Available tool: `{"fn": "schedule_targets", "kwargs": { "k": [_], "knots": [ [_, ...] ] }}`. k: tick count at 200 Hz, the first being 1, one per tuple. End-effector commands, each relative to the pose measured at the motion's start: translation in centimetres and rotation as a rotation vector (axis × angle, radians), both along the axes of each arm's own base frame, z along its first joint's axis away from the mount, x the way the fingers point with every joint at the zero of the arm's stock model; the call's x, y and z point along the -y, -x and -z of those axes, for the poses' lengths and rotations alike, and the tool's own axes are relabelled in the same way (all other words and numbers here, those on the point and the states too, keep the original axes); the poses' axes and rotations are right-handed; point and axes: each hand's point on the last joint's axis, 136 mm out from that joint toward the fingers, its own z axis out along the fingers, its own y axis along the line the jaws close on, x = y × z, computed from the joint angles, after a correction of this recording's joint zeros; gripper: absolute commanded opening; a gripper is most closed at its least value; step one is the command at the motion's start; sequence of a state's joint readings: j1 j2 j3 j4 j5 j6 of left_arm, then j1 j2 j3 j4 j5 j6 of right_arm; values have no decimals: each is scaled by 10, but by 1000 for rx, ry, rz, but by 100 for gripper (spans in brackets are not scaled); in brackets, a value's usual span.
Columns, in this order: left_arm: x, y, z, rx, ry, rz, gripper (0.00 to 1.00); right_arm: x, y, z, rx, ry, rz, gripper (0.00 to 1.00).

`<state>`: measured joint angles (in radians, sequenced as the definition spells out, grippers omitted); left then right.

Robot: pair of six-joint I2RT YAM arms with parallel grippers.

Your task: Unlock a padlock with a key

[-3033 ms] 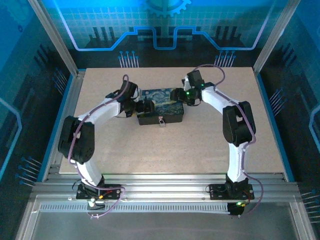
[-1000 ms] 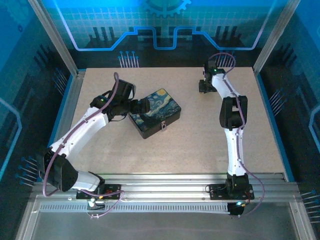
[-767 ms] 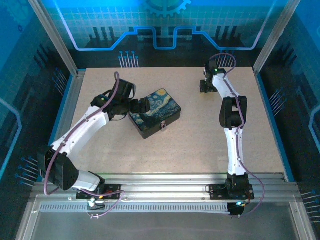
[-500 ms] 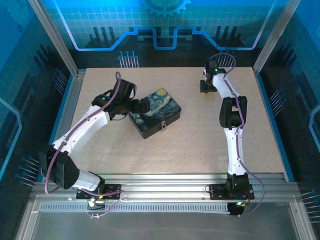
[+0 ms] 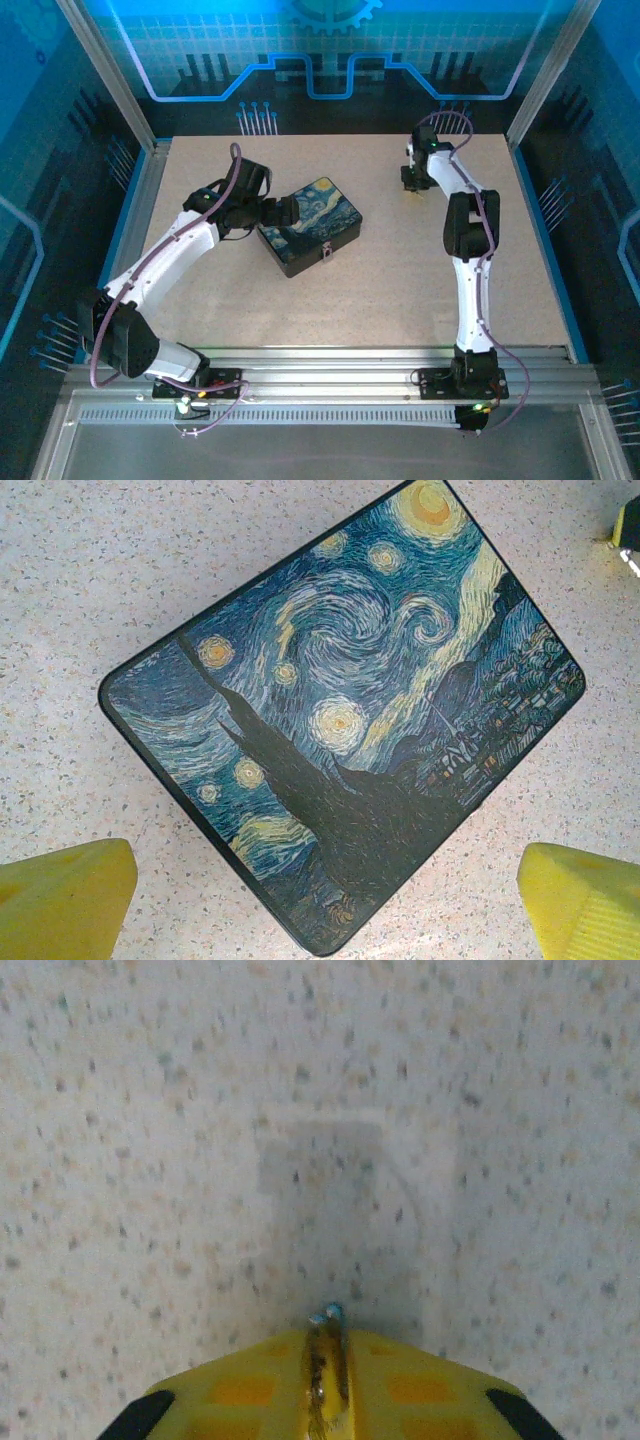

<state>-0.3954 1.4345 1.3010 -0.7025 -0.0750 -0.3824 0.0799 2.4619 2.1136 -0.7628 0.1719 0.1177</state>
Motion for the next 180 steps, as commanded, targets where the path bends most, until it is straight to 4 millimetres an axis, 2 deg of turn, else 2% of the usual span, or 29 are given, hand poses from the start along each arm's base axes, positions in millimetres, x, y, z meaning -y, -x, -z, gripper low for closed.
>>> {"fn": "schedule_targets", "kwargs": {
  "k": [1, 15, 20, 23, 54, 99, 150, 167, 180],
  "knots": [
    [2, 0, -9, 17, 9, 8, 99, 1, 34, 5, -94, -8, 14, 11],
    [8, 4, -11, 18, 16, 19, 99, 0, 45, -3, -91, -29, 24, 6],
    [12, 6, -11, 19, 16, 27, 99, -2, 50, 1, -104, -40, 25, 4],
    [14, 7, -11, 19, 17, 30, 99, -3, 50, -10, -83, -51, 26, 3],
    [39, 16, -8, -16, 59, 46, 99, -18, 76, -26, -73, -158, 37, 0],
    [78, 25, -5, -84, 228, 88, 99, -45, 116, -40, -81, -330, 5, 0],
    [116, 23, -16, -122, 419, 135, 98, -84, 139, -72, -69, -550, -69, 0],
    [122, 22, -11, -145, 442, 119, 98, -98, 144, -84, -59, -629, -103, 0],
    [118, 21, -8, -145, 428, 97, 98, -103, 153, -80, -82, -614, -126, 0]
  ]
}}
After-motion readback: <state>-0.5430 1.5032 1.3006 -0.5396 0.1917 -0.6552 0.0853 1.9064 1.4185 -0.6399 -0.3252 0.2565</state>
